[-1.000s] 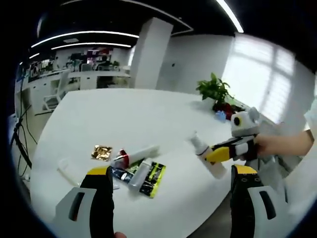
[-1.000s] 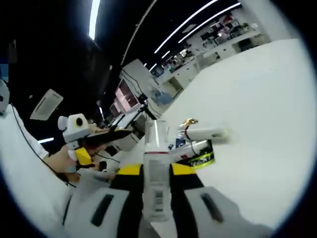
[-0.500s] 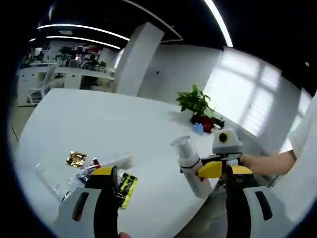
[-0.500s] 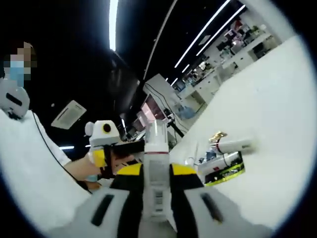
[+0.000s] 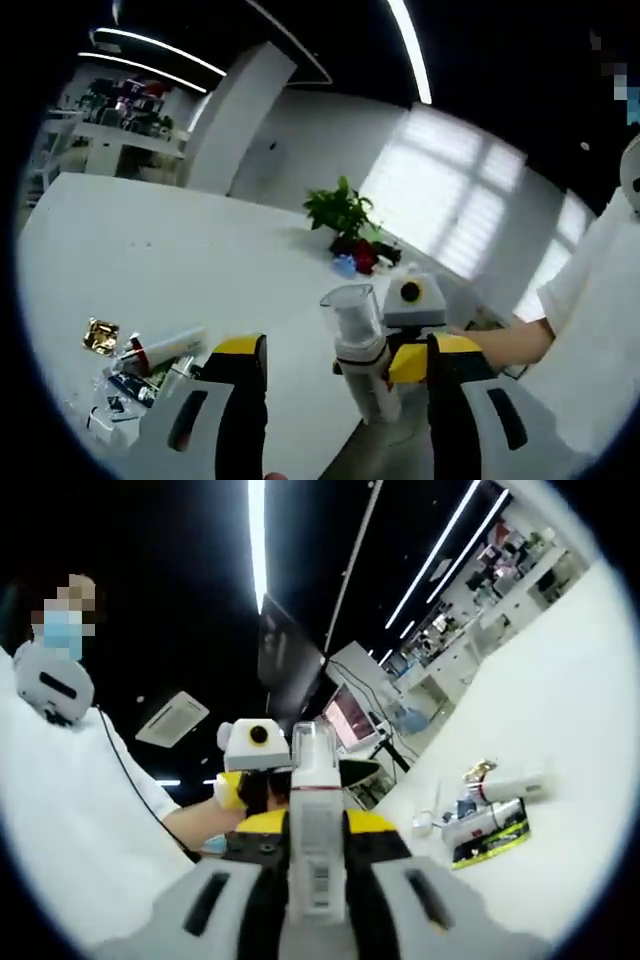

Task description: Arrange the skincare products in the storage area until every visible bottle or jar stands upright without overlapping.

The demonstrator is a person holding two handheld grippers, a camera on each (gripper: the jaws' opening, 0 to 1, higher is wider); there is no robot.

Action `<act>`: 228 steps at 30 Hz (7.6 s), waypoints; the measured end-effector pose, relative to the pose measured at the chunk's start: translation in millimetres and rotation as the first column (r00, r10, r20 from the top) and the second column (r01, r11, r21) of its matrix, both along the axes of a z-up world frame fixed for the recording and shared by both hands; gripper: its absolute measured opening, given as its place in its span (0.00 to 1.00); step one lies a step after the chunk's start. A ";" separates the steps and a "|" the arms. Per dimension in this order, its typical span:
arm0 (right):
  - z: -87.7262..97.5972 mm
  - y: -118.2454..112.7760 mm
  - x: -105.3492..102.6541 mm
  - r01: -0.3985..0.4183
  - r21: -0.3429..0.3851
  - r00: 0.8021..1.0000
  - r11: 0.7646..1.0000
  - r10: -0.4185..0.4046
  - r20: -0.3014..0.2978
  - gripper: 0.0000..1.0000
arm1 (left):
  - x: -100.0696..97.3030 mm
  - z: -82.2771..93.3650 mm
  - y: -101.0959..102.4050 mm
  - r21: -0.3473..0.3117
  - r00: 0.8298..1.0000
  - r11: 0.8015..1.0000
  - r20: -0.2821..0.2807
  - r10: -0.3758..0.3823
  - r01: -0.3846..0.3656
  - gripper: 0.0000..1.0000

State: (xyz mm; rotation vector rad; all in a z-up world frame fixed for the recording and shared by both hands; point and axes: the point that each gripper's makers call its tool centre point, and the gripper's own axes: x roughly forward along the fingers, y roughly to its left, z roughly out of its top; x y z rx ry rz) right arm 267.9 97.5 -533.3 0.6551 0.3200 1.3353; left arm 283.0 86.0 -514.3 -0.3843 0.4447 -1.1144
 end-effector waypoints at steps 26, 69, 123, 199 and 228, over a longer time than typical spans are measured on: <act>-8.7 -23.1 8.4 0.088 -0.220 0.983 0.972 -0.050 0.174 0.22 | 1.9 -2.2 -40.1 0.097 0.993 0.991 0.065 -0.097 0.090 0.18; -137.2 -86.4 107.3 0.505 -0.663 0.862 0.553 -0.277 0.425 0.23 | 82.7 -112.9 -97.4 0.421 0.925 0.907 0.336 -0.176 0.020 0.18; -163.9 -77.8 130.4 0.451 -0.694 0.889 0.561 -0.211 0.407 0.36 | 108.7 -141.1 -86.2 0.436 0.948 0.900 0.280 -0.150 0.013 0.27; -105.0 -116.5 28.2 0.478 -0.620 0.874 0.622 -0.407 0.265 0.99 | 12.2 -123.1 100.4 0.446 0.941 0.830 0.115 0.319 -0.336 0.90; -90.6 -120.0 48.3 0.456 -0.636 0.889 0.623 -0.355 0.289 0.99 | 9.0 -117.4 116.1 0.436 0.925 0.818 0.129 0.356 -0.376 0.97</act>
